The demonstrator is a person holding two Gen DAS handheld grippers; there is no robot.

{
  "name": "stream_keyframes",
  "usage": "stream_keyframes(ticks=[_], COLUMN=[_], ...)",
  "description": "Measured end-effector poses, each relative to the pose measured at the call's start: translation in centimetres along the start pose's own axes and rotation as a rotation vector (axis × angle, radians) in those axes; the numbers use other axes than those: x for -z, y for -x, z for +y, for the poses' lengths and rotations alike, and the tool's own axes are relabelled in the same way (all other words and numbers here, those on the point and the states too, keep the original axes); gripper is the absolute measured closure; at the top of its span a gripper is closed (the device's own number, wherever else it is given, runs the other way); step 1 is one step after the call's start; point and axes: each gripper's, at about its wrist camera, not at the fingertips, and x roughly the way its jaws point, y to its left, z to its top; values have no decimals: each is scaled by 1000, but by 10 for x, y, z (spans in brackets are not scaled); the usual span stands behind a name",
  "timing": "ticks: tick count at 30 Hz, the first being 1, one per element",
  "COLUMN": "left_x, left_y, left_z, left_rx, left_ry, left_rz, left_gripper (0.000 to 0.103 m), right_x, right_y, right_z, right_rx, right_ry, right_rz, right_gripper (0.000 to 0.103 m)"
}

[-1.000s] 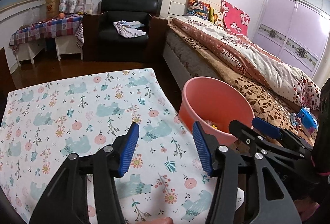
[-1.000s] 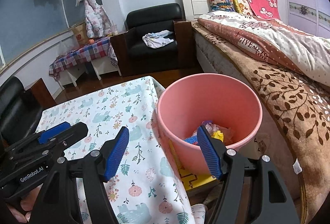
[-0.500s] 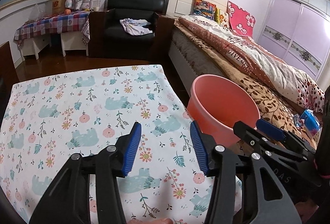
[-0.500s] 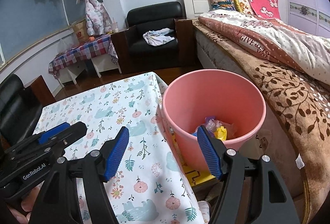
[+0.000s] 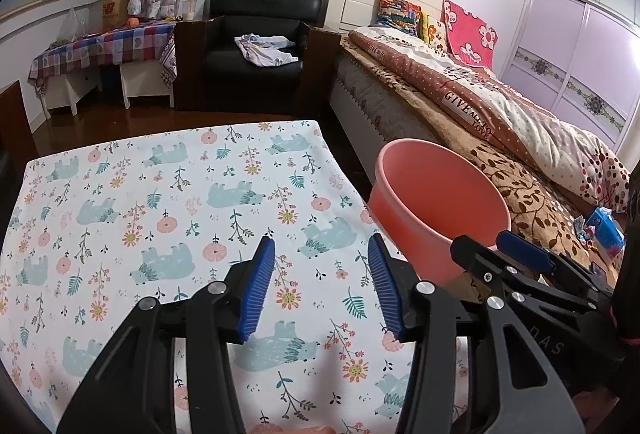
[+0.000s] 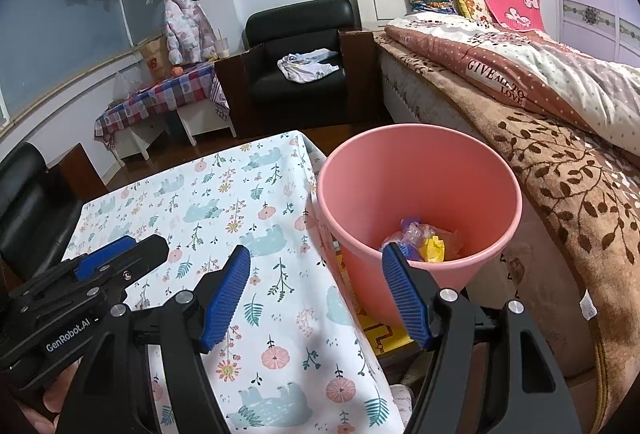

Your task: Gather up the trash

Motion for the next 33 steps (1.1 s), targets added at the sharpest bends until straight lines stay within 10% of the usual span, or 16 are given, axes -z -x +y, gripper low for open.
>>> stream_keyframes(ticks=[33], left_x=[5], left_y=[-13], left_z=[-1], left_rx=[-15], left_ry=[-2], left_rz=[31], left_gripper=[54], right_x=[6], right_y=[-11], right_z=[-7], right_rx=[-11], right_ry=[-25], right_rz=[27], right_gripper=[35])
